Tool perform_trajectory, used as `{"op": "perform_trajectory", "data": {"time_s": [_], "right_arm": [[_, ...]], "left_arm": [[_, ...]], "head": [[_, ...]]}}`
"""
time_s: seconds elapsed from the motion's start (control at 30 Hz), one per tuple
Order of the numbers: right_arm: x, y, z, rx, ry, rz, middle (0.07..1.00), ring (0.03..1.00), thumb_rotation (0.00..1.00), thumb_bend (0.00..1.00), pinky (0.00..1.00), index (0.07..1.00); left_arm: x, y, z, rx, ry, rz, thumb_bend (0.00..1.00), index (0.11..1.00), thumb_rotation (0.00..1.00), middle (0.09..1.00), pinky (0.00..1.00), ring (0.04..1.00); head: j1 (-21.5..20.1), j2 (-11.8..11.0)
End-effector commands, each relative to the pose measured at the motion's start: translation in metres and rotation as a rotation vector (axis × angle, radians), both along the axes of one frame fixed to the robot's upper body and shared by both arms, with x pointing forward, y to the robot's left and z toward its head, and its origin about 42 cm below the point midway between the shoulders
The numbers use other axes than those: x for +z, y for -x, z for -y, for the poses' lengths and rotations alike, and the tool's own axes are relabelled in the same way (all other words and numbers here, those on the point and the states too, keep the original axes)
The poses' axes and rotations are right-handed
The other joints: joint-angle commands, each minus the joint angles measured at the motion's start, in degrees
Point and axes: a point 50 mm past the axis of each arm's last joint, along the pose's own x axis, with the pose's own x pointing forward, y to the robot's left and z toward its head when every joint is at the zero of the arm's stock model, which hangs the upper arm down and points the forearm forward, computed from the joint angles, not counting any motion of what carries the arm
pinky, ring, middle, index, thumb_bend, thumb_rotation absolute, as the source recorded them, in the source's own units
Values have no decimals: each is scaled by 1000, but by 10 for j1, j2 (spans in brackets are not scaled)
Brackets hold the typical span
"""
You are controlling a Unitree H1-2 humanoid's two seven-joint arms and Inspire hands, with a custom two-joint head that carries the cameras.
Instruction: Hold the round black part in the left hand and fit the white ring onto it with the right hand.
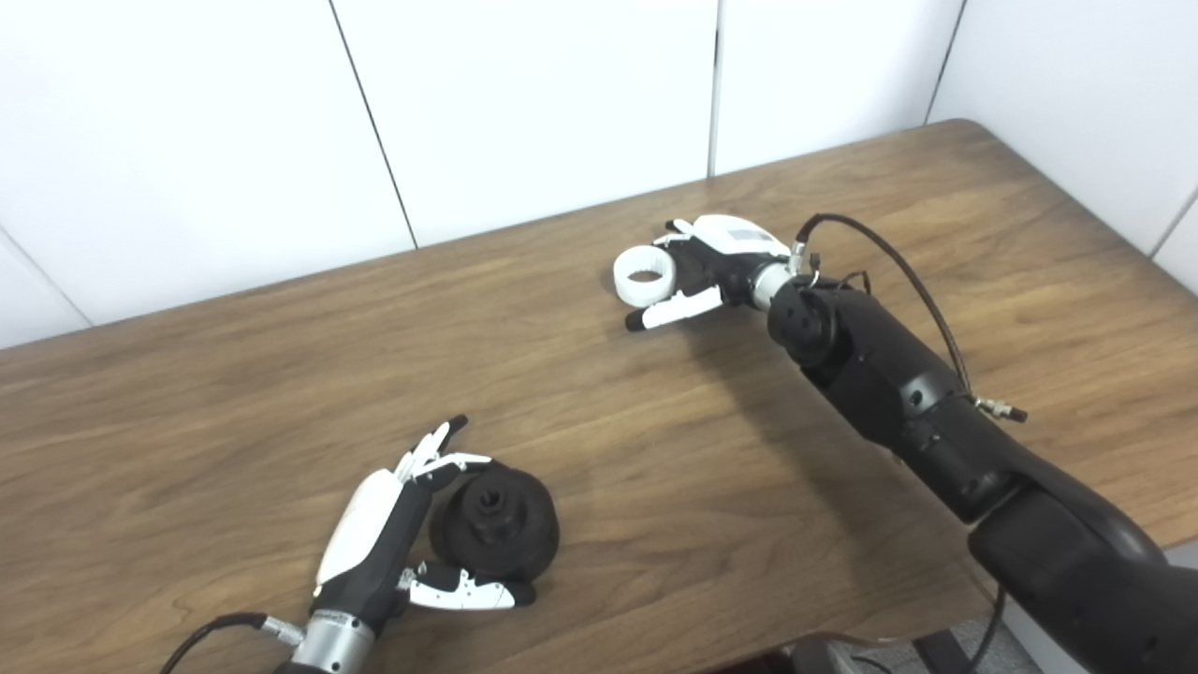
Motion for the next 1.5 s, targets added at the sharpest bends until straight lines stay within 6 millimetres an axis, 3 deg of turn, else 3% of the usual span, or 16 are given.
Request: {"op": "perform_trajectory", "data": {"time_s": [0.0,0.2,0.4,0.7,1.1,1.23,1.47], "right_arm": [[23,-8,-2,16,10,54,1000,1000,737,1000,959,862],[14,-5,-6,-17,0,102,989,976,592,995,924,807],[-5,1,-19,-113,-43,185,957,962,442,862,940,746],[-12,1,-27,-128,-73,270,922,948,376,777,959,691],[-14,0,-24,-138,-85,360,874,911,266,703,952,617],[-15,0,-23,-136,-99,389,859,897,161,535,963,505],[-17,2,-21,-126,-115,439,825,871,139,514,973,486]], "left_arm": [[8,-3,-2,0,-11,36,966,593,221,998,1000,1000],[8,-3,-1,4,-6,34,969,593,208,996,1000,1000],[5,-2,-1,8,-4,31,968,591,208,993,981,1000],[7,-2,1,10,-5,29,962,595,222,998,1000,1000],[9,-3,2,11,-6,28,960,595,250,1000,1000,1000],[9,-3,1,14,-7,29,960,596,241,1000,1000,1000],[10,-4,1,13,-11,29,960,598,253,1000,1000,1000]], "head": [[0,1],[4,2],[11,5],[13,8],[17,10],[18,12],[19,14]]}}
